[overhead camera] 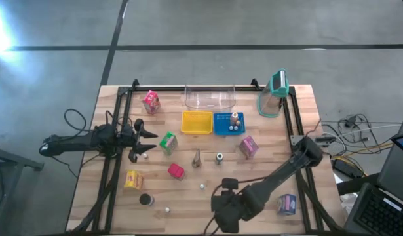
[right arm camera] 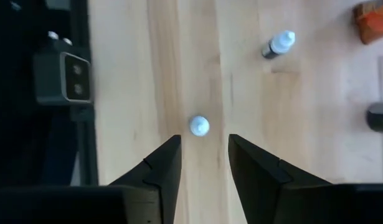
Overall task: Pick & Place Kitchen Items
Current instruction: Put the right black food coloring bottle into the blue bin
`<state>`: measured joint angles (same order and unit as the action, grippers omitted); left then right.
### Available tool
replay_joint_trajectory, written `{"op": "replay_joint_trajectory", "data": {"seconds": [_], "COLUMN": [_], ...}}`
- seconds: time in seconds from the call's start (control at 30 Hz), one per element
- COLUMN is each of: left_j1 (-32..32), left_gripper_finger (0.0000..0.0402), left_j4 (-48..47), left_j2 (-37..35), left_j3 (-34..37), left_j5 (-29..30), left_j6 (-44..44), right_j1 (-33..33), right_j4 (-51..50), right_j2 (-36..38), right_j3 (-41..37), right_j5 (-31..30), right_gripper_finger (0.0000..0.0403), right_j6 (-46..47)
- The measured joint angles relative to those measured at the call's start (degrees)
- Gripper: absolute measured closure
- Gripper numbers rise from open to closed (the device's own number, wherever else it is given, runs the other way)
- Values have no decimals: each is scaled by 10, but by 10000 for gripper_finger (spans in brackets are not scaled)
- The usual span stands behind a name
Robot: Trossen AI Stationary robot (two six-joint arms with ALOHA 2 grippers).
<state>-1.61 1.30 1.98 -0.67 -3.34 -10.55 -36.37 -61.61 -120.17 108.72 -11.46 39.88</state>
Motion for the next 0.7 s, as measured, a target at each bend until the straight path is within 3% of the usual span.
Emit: {"op": "replay_joint_trajectory", "data": {"seconds": [0.2,0.37,0.7], "left_j1": [0,0,0], "left_gripper_finger": [183,183,183], "left_j4": [0,0,0], "left_j2": [0,0,0], "left_j3": [0,0,0], "left_j5": [0,0,0], "left_j6": [0,0,0], "right_j1": [9,29,31], "right_j4": [-31,-35,-25], "right_j2": [-40,-50,-51], "right_j3": [56,51,30], "right_j5": [17,56,62], "right_gripper_finger": [264,266,258], "right_j6": [1,19,4]}}
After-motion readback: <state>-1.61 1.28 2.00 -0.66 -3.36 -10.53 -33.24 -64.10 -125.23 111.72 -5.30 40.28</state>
